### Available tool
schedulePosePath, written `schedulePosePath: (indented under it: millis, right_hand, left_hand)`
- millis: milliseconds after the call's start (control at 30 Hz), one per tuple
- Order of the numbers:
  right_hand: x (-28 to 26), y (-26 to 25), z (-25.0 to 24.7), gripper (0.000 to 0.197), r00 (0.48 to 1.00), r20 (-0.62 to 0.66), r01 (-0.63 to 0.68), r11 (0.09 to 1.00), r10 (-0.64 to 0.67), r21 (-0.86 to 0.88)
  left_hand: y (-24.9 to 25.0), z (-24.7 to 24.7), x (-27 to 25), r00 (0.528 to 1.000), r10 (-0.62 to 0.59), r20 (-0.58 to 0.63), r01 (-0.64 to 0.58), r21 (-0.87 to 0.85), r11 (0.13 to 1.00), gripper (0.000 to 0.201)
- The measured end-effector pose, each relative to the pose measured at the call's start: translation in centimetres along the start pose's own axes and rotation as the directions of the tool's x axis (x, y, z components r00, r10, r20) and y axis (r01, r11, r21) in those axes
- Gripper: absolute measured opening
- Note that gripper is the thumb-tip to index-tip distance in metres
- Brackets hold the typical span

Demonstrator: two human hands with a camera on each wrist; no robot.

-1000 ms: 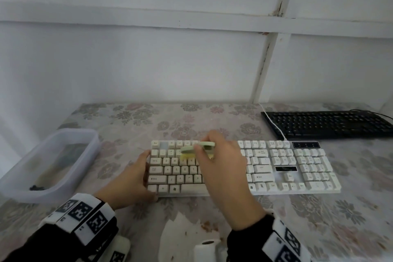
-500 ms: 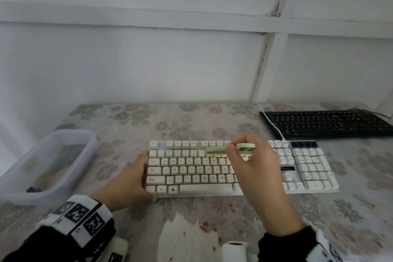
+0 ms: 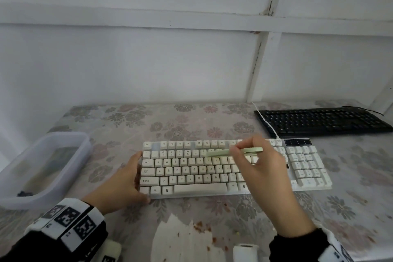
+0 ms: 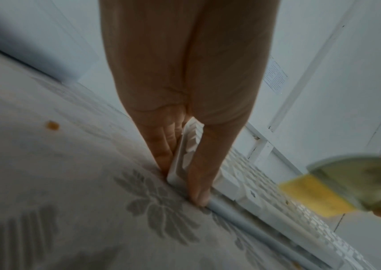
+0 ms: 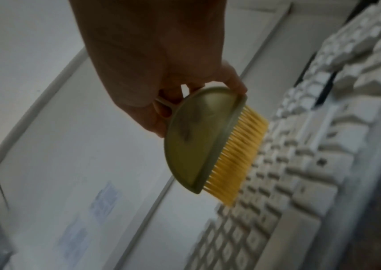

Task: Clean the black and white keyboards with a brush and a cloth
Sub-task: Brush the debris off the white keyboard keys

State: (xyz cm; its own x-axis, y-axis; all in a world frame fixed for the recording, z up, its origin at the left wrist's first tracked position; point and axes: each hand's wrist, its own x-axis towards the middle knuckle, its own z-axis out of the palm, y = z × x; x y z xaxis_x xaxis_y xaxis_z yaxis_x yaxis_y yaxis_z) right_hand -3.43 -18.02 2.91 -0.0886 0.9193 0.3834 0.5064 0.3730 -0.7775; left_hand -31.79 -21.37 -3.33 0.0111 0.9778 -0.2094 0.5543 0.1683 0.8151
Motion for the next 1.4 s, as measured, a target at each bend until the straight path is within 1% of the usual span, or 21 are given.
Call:
schedulePosePath:
  millis: [33, 100, 200, 267, 333, 400, 467, 500, 633, 700, 767, 833, 900, 1000, 1067, 1167, 1200, 1233, 1300, 1333, 1400]
  right_hand:
    - [-0.2, 0.0, 0.2, 0.010, 0.999, 0.044, -0.007, 1.000, 0.006, 0.029]
    - [-0.3, 0.7, 0.2, 0.011, 0.999, 0.044, -0.011, 1.000, 0.011, 0.019]
    - [0.4, 2.1, -1.4, 0.011, 0.996, -0.074, -0.056, 0.996, 0.051, -0.065]
    - [0.7, 2.5, -2.7, 0.011, 0.989, -0.131, -0.083, 0.995, 0.076, -0.055]
    - [0.4, 1.9, -2.9, 0.011, 0.992, -0.116, -0.046, 0.999, 0.048, 0.017]
    - [-0.1, 1.2, -2.3, 0.010, 0.998, -0.057, -0.017, 0.994, 0.024, 0.105]
    - [-0.3, 1.7, -1.8, 0.010, 0.999, -0.026, -0.019, 0.993, 0.022, 0.116]
    - [-0.2, 2.3, -1.8, 0.010, 0.999, -0.036, -0.027, 0.995, 0.030, 0.098]
    - [0.6, 4.6, -4.1, 0.014, 0.984, -0.169, -0.059, 0.996, 0.048, -0.063]
    - [0.9, 4.5, -5.4, 0.015, 0.976, -0.214, -0.058, 0.997, 0.048, -0.042]
    - [0.8, 4.0, -5.9, 0.014, 0.978, -0.202, -0.039, 0.996, 0.054, 0.077]
    - [0.7, 3.5, -5.8, 0.013, 0.988, -0.145, -0.021, 0.984, 0.048, 0.178]
    - [0.6, 3.7, -5.5, 0.013, 0.994, -0.098, -0.027, 0.978, 0.048, 0.208]
    - [0.9, 5.2, -5.9, 0.014, 0.994, -0.087, -0.050, 0.983, 0.066, 0.176]
    - [1.3, 6.5, -6.9, 0.017, 0.992, -0.106, -0.061, 0.993, 0.072, 0.098]
    - [1.9, 7.4, -8.6, 0.018, 0.978, -0.206, -0.056, 0.997, 0.045, -0.048]
    - [2.0, 7.3, -9.1, 0.017, 0.972, -0.233, -0.043, 0.999, 0.036, -0.028]
    - [2.0, 7.0, -9.3, 0.015, 0.971, -0.236, -0.025, 0.999, 0.035, 0.047]
    - [1.7, 6.3, -9.3, 0.011, 0.984, -0.175, -0.003, 0.977, 0.042, 0.215]
    - [1.6, 6.1, -9.1, 0.011, 0.990, -0.131, -0.008, 0.967, 0.043, 0.254]
    - [1.6, 6.7, -8.7, 0.011, 0.996, -0.074, -0.037, 0.973, 0.055, 0.228]
  left_hand:
    - [-0.1, 0.0, 0.0, 1.000, -0.003, -0.001, 0.003, -0.001, 1.000, 0.111]
    - [-0.1, 0.0, 0.1, 1.000, -0.007, -0.001, 0.007, -0.002, 1.000, 0.112]
    - [-0.1, 0.0, 0.0, 1.000, -0.015, -0.008, 0.015, -0.010, 1.000, 0.114]
    - [0.1, 0.1, 0.0, 1.000, -0.027, -0.009, 0.027, -0.003, 1.000, 0.112]
    - [0.3, 0.1, 0.0, 1.000, -0.025, -0.018, 0.026, 0.053, 0.998, 0.107]
    - [0.4, 0.1, 0.0, 0.999, -0.020, -0.031, 0.023, 0.073, 0.997, 0.104]
    - [0.3, 0.1, 0.1, 0.999, -0.023, -0.034, 0.025, 0.069, 0.997, 0.104]
    - [0.2, 0.2, 0.0, 0.999, -0.026, -0.033, 0.028, 0.064, 0.998, 0.104]
    - [0.2, 0.1, 0.1, 0.999, -0.039, -0.028, 0.040, 0.027, 0.999, 0.105]
    - [0.3, 0.1, 0.0, 0.999, -0.043, -0.032, 0.044, 0.024, 0.999, 0.105]
    - [0.4, 0.2, 0.0, 0.998, -0.045, -0.035, 0.046, 0.030, 0.998, 0.105]
    - [0.6, 0.3, 0.0, 0.998, -0.041, -0.045, 0.043, 0.054, 0.998, 0.103]
    - [0.7, 0.3, 0.0, 0.998, -0.039, -0.049, 0.042, 0.067, 0.997, 0.102]
    - [0.6, 0.3, 0.0, 0.998, -0.042, -0.049, 0.045, 0.069, 0.997, 0.104]
    - [0.5, 0.2, 0.0, 0.998, -0.042, -0.045, 0.045, 0.070, 0.997, 0.105]
    - [0.6, 0.2, 0.0, 0.998, -0.048, -0.051, 0.052, 0.080, 0.995, 0.105]
    - [0.6, 0.2, 0.0, 0.997, -0.050, -0.055, 0.054, 0.070, 0.996, 0.105]
    - [0.5, 0.2, -0.1, 0.997, -0.054, -0.057, 0.057, 0.061, 0.996, 0.105]
    - [0.5, 0.3, -0.1, 0.997, -0.051, -0.056, 0.054, 0.049, 0.997, 0.106]
    - [0.5, 0.3, -0.1, 0.997, -0.049, -0.056, 0.051, 0.036, 0.998, 0.105]
    - [0.6, 0.3, -0.2, 0.997, -0.049, -0.059, 0.050, 0.026, 0.998, 0.105]
